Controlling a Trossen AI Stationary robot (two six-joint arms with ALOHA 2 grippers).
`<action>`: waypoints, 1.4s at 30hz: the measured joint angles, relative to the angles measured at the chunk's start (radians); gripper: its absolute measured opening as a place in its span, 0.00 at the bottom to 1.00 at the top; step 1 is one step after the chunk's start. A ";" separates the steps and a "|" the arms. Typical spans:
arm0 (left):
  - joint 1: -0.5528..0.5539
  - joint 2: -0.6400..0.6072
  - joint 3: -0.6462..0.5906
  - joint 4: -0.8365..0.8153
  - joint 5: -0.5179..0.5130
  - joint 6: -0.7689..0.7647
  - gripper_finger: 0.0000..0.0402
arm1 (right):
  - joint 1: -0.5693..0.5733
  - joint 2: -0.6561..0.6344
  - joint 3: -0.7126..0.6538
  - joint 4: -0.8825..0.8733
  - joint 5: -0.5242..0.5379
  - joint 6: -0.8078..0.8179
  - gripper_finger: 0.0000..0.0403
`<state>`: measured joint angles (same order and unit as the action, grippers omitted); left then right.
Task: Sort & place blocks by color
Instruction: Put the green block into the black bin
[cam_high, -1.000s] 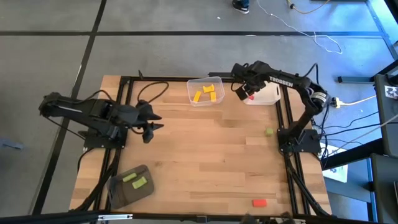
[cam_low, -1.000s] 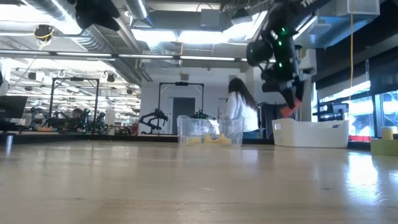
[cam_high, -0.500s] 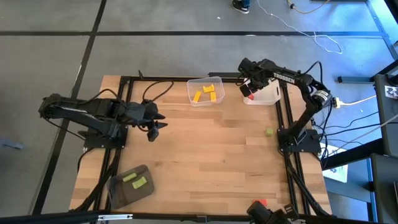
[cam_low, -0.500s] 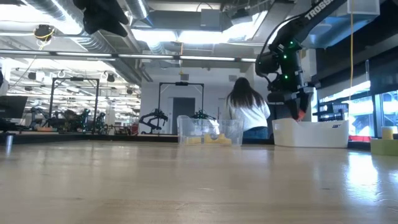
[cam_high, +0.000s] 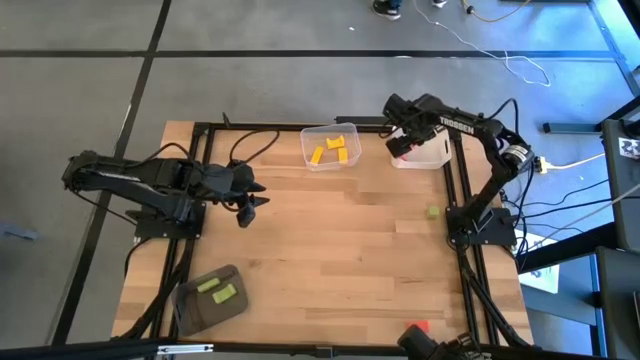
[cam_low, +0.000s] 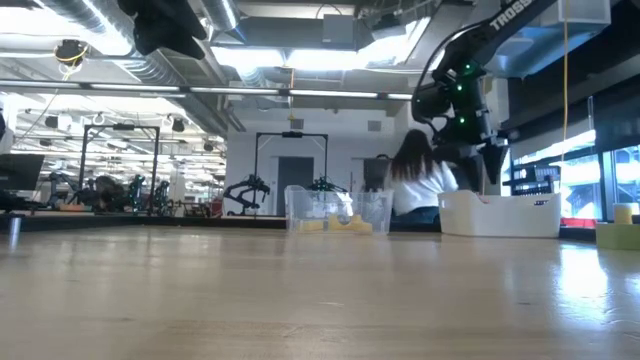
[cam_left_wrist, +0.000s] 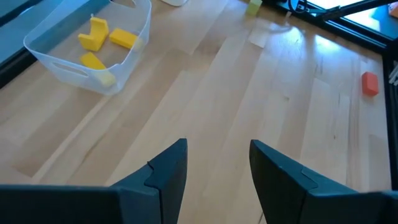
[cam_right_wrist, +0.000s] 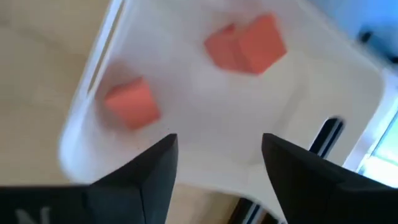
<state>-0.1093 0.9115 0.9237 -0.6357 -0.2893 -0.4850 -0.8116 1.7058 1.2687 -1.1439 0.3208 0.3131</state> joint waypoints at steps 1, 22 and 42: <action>0.000 0.000 0.000 0.000 0.000 0.000 0.41 | 0.000 0.000 0.007 -0.028 -0.026 0.008 0.58; 0.000 0.000 0.000 -0.002 0.005 0.045 0.41 | 0.377 0.000 0.018 -0.428 -0.263 -0.106 0.59; 0.000 0.000 0.000 -0.002 0.019 0.051 0.41 | 0.579 -0.047 -0.422 -0.256 -0.297 -0.086 0.59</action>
<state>-0.1097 0.9115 0.9237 -0.6379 -0.2707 -0.4335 -0.2321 1.6592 0.8469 -1.3999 0.0242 0.2272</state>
